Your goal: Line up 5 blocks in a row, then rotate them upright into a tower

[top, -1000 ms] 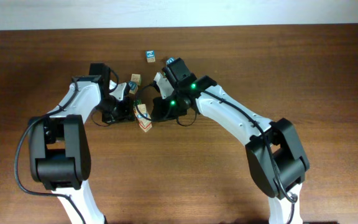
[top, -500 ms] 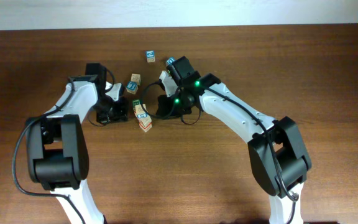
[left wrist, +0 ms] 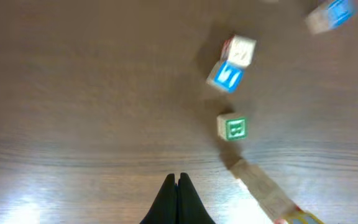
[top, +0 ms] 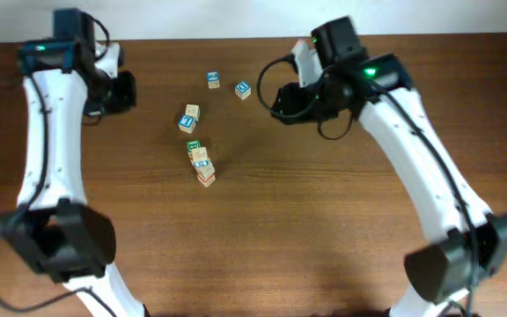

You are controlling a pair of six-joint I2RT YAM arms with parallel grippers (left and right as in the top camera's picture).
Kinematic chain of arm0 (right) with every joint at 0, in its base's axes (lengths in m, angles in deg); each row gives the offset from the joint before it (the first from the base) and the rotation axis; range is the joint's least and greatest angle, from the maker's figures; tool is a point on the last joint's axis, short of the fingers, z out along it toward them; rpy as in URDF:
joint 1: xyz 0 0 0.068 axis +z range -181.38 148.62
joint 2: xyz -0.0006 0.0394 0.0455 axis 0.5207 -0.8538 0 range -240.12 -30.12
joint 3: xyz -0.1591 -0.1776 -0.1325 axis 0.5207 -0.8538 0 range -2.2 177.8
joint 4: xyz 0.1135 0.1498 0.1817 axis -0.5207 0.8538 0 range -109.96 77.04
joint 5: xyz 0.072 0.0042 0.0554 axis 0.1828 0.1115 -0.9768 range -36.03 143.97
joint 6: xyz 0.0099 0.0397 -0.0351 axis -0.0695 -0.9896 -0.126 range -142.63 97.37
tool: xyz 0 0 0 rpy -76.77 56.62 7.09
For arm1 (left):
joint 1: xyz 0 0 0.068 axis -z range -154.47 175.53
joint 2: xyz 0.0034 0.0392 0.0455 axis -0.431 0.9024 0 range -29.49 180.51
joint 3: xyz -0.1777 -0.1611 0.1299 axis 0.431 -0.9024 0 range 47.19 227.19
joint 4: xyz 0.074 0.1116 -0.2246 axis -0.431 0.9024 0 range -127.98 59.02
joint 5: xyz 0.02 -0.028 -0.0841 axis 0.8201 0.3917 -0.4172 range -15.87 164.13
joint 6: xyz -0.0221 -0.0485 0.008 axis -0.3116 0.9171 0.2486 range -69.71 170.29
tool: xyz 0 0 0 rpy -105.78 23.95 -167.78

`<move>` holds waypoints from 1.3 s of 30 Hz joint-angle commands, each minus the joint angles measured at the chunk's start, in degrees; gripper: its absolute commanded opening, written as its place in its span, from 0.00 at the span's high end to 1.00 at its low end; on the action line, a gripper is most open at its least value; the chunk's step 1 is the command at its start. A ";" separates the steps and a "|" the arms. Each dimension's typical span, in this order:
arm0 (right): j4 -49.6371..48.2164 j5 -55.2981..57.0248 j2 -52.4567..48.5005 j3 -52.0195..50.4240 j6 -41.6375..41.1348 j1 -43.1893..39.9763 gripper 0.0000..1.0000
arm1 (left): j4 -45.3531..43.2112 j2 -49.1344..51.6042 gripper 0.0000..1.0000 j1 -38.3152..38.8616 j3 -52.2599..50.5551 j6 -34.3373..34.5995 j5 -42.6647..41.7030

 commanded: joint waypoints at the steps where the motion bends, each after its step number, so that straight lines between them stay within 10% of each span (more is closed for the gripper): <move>1: 2.86 5.92 5.81 4.70 1.38 0.24 0.42 | 1.79 -10.36 1.00 -0.11 4.07 -3.04 0.83; 2: 3.89 7.23 7.37 5.81 1.38 0.24 0.37 | 2.16 -12.94 0.97 -0.11 4.07 -3.17 0.83; 3: 5.25 8.72 9.33 7.13 1.38 0.24 0.33 | 2.60 -15.06 0.69 -0.11 4.07 -3.15 0.79; 4: 6.73 10.47 11.39 8.46 1.38 0.24 0.28 | 2.84 -17.53 0.01 -0.09 4.07 -3.15 0.79; 7: 10.16 16.35 19.21 10.71 1.38 0.24 0.02 | 3.28 -22.67 0.01 -0.11 4.07 -3.15 0.79; 28: 12.55 25.03 34.91 9.53 10.01 0.20 0.02 | 3.45 -25.33 0.01 -0.11 4.04 -3.15 0.79; 39: -25.38 10.47 67.49 -42.58 16.44 -17.31 0.02 | 3.45 -25.33 0.01 -0.11 4.04 -3.15 0.79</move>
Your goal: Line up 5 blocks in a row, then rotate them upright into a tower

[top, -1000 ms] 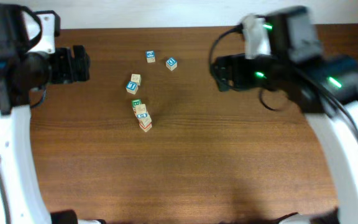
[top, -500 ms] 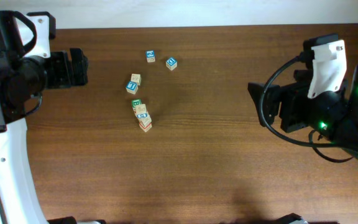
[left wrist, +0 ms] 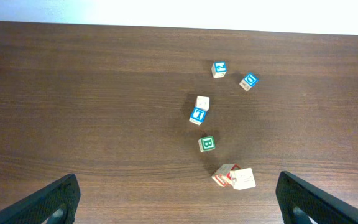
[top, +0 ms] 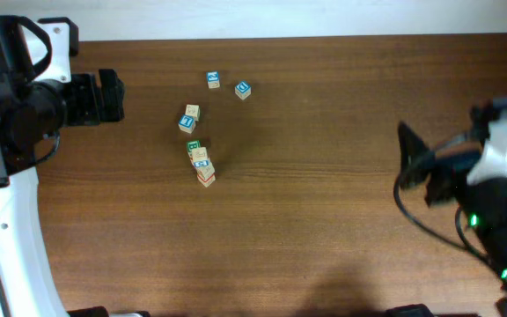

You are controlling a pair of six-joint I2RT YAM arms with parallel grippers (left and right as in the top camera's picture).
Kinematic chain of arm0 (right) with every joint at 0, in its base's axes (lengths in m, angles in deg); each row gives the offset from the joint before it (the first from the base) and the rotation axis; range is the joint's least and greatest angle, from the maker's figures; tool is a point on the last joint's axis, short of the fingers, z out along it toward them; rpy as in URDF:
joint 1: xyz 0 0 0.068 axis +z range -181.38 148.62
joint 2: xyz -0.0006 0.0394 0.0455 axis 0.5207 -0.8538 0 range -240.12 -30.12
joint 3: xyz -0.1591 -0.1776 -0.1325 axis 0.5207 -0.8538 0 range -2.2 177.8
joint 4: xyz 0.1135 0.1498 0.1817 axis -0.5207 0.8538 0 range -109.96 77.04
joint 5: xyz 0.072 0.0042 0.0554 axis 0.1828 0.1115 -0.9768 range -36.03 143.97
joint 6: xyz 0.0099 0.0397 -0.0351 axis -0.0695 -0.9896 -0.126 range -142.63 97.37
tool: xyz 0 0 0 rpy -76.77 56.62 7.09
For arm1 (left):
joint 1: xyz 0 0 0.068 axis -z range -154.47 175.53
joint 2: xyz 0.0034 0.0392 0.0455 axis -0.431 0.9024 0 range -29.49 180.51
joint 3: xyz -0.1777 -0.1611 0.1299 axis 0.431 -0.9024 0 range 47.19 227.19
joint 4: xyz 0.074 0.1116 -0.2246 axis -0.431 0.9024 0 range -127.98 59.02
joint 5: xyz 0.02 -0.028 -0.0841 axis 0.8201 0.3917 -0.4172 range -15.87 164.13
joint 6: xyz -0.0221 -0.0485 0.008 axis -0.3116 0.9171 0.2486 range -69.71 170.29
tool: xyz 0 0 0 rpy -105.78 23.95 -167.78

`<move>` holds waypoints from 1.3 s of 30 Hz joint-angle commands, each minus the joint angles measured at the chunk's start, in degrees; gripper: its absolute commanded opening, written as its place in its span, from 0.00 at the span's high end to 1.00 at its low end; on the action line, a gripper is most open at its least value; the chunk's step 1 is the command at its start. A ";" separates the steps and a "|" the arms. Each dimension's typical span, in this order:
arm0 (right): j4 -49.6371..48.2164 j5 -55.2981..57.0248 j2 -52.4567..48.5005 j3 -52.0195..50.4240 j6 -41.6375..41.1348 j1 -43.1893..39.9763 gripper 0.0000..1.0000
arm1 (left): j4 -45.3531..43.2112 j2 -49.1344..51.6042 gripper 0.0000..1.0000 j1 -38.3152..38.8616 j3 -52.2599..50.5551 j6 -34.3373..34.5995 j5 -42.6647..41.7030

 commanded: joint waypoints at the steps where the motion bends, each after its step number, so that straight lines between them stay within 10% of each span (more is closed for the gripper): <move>1: -7.13 -9.60 11.39 -17.53 3.08 -6.12 0.02 | -0.09 -0.33 0.01 -0.09 0.37 -0.85 0.13; 18: -36.26 -15.39 43.74 -74.99 3.06 -12.17 0.02 | -0.11 -0.33 0.01 -0.09 0.37 -0.85 0.13; 39: -39.52 -8.00 44.89 -77.33 3.04 -12.09 0.02 | -0.09 -0.33 0.01 -0.09 0.37 -0.85 0.13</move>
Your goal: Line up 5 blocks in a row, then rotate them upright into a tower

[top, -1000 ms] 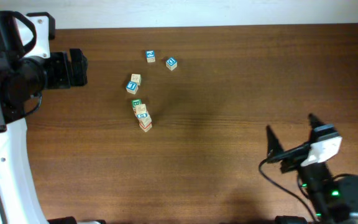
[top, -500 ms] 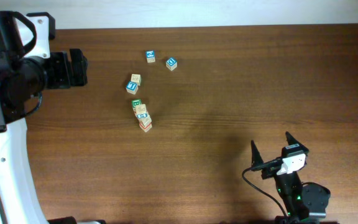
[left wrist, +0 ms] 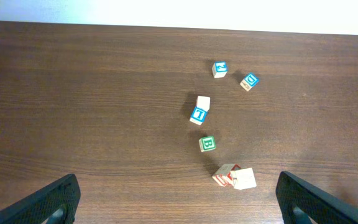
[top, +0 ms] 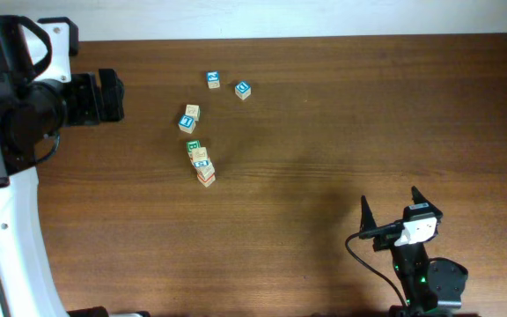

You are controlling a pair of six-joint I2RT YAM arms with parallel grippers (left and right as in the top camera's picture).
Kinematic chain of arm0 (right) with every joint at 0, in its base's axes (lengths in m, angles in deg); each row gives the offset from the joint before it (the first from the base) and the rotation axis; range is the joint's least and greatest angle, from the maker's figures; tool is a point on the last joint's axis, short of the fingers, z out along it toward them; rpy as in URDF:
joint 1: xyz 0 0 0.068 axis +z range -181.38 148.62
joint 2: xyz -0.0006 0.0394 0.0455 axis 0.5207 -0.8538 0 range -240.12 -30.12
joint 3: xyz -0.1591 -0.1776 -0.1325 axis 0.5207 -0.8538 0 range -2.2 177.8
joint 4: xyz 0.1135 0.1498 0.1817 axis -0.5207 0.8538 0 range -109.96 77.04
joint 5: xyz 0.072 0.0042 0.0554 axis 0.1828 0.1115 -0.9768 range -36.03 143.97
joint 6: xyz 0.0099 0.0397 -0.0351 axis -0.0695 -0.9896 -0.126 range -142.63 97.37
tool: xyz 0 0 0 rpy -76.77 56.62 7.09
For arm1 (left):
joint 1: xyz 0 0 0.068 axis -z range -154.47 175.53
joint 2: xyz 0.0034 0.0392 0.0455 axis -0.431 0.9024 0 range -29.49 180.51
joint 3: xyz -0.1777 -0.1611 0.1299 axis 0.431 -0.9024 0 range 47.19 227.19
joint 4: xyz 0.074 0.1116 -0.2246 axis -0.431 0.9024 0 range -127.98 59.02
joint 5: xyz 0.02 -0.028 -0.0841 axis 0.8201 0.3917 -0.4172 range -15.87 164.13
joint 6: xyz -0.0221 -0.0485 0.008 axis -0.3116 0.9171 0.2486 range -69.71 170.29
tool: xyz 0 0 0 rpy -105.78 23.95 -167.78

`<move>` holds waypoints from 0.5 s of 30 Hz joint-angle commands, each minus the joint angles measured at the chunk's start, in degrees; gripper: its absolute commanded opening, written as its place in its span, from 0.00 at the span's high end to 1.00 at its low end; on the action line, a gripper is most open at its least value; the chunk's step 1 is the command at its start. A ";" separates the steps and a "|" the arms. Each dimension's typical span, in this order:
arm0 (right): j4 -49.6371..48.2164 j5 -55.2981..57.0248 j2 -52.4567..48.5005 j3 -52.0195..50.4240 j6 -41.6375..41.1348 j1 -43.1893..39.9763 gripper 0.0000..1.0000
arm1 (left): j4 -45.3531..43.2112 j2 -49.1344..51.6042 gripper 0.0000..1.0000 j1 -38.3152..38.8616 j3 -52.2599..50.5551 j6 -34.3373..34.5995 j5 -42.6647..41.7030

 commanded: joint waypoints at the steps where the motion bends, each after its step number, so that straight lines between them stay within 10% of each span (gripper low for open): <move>1: -0.20 0.72 0.68 -0.74 -0.07 -0.33 0.02 | -0.09 -0.33 0.01 -0.11 0.37 -0.85 -0.02; 15: -0.20 0.72 0.68 -0.74 -0.04 -0.33 0.02 | 2.54 -1.44 0.01 -0.17 0.37 -1.03 1.03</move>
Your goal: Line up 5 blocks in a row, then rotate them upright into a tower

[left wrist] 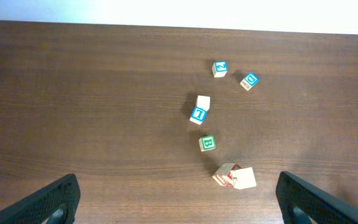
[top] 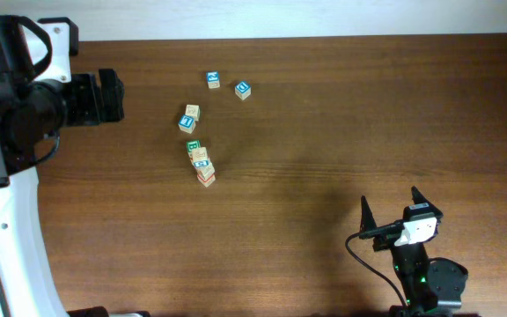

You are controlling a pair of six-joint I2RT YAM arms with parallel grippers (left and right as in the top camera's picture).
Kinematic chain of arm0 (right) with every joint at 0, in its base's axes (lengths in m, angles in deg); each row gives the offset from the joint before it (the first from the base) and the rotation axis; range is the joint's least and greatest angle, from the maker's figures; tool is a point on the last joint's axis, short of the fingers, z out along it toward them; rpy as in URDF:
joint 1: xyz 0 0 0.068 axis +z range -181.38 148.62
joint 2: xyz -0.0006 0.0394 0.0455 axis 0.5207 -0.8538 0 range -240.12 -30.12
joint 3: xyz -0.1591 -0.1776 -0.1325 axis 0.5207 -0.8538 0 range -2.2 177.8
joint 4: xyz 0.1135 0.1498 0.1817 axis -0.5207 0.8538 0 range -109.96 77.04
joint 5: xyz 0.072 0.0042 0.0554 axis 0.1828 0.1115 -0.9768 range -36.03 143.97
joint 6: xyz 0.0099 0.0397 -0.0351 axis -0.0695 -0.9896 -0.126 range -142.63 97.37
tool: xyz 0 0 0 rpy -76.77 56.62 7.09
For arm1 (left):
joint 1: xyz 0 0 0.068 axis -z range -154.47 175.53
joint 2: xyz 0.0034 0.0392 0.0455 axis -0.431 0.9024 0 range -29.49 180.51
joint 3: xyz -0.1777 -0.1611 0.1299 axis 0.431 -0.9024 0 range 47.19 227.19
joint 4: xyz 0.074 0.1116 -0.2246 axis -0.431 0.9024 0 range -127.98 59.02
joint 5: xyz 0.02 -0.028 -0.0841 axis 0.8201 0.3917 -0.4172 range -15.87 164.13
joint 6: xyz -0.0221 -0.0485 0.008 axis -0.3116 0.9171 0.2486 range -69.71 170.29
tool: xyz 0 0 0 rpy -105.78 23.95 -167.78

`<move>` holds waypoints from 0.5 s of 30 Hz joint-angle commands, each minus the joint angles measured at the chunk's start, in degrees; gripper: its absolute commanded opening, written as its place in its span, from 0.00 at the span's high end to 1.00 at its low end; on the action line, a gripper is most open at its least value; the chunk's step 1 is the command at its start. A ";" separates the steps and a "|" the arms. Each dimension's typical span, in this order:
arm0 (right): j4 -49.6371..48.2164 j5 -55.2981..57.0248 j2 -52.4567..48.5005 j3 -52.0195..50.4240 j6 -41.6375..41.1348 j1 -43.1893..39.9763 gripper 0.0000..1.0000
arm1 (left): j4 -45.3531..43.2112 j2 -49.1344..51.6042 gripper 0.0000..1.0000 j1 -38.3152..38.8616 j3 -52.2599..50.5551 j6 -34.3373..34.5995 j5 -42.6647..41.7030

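Several small lettered blocks lie on the brown table (top: pixel 324 106). Two blue ones (top: pixel 213 80) (top: pixel 242 89) are at the back. A white and blue pair (top: pixel 188 117) is nearer, then a green block (top: pixel 194 147) and a red and white cluster (top: pixel 204 172). In the left wrist view the green block (left wrist: pixel 207 144) lies above the red and white cluster (left wrist: pixel 235 177). My left gripper (left wrist: pixel 179 202) hangs high, wide open and empty, with dark fingers (left wrist: pixel 51 200) at the frame's corners. My right gripper (top: pixel 391 204) stands open at the front right, far from the blocks.
The left arm's white body (top: pixel 7 97) fills the left edge of the overhead view. The right arm's base (top: pixel 425 277) sits folded at the front right. A pale wall strip (left wrist: pixel 179 9) runs behind the table's far edge.
First both arms reached over the blocks, the left gripper shut and low near the green block, the right one by the rear blue blocks. Then the left gripper was high and open at the left, the right arm at the right. The right arm now sits folded at the front right.
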 commanded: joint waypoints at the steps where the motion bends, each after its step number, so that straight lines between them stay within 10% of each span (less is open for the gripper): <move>1: -0.20 0.72 0.68 -0.72 0.00 -0.33 0.02 | 2.78 -2.34 0.01 -0.15 0.20 -1.11 2.69; 5: -0.17 0.72 0.68 -0.72 0.00 -0.33 0.02 | -6.99 -8.96 0.01 -0.15 -10.19 -3.28 2.78; 15: -0.20 0.72 0.68 -0.72 -0.02 -0.33 0.02 | -59.14 -46.36 0.01 -0.66 -76.61 -5.92 1.20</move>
